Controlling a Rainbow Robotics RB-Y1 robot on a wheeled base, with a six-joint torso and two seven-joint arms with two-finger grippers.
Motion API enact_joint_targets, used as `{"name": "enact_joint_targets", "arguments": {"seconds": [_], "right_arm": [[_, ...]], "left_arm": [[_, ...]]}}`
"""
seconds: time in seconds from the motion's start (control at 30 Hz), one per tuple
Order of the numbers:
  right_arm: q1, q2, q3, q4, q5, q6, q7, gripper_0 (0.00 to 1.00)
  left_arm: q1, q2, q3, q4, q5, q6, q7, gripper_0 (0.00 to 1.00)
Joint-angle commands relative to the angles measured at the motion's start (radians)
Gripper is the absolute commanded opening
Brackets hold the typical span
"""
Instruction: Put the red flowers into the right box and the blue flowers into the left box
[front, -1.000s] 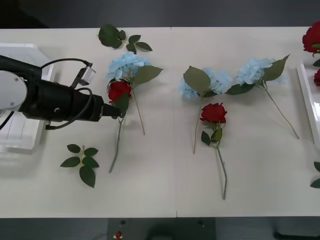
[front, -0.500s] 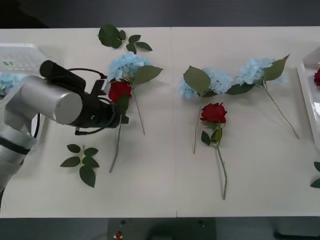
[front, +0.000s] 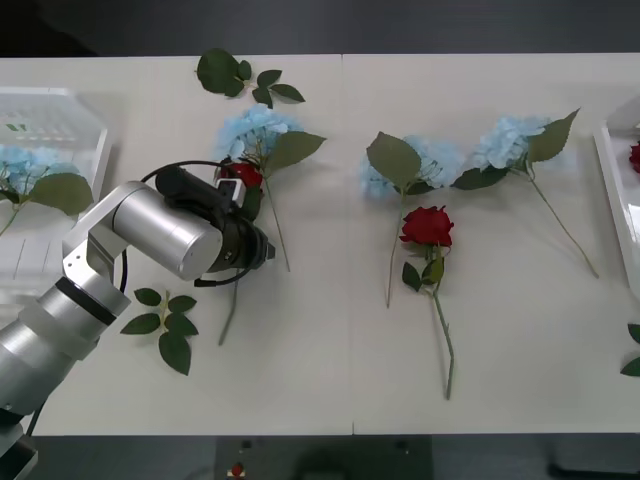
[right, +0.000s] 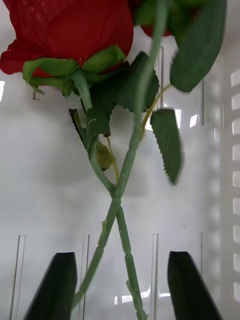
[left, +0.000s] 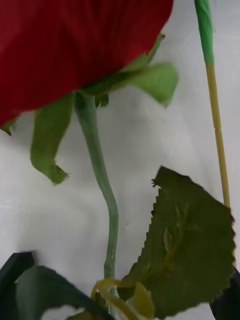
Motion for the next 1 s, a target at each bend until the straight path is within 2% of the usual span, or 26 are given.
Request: {"name": "enact_joint_targets", "arguments": {"seconds": [0.03,0.07,0.1,0.13,0.3,0.43,0.73,0.87,1.0], "right_arm": [[-0.033,-0.043,-0.029,0.0,0.013,0.054,-0.013,0.82],[-0.042,-0.054,-0.029,-0.009,0.013,0.087,-0.01,0.84],[-0.053,-0.061,-0.029,-0.021,0.013,0.12,-0.01,0.86],[-0.065,-0.069,-0.029,-0.033,0.013,0.16,-0.013,0.87],[-0.142,-0.106,-0.029,-0.113,-0.028,0.371,-0.032,0.9],[-0.192,-0.126,-0.022,-0.228,-0.022,0.509,-0.142,0.92],[-0.289,-0.135,0.155,-0.507,0.099,0.534,-0.405,0.92],[-0.347,-0.098,0.232,-0.538,0.15,0.532,-0.477,0.92],[-0.378,-0.031,0.26,-0.515,0.206,0.525,-0.481,0.92]], "left_arm": [[-0.042,-0.002,0.002,0.03,-0.023,-0.037,-0.029,0.52],[-0.042,-0.002,0.002,0.031,-0.025,-0.041,-0.031,0.24],[-0.042,-0.002,0.002,0.031,-0.025,-0.041,-0.033,0.09],[-0.042,-0.002,0.004,0.031,-0.025,-0.041,-0.033,0.0],[-0.042,0.003,0.004,0.031,-0.014,-0.053,-0.036,0.0],[-0.042,0.018,0.004,-0.003,0.015,-0.055,-0.036,0.0],[-0.041,0.124,0.036,-0.193,0.212,-0.013,-0.031,0.0],[-0.039,0.152,0.122,-0.311,0.314,0.077,-0.036,0.0],[-0.033,0.15,0.234,-0.415,0.417,0.149,-0.034,0.0]]}}
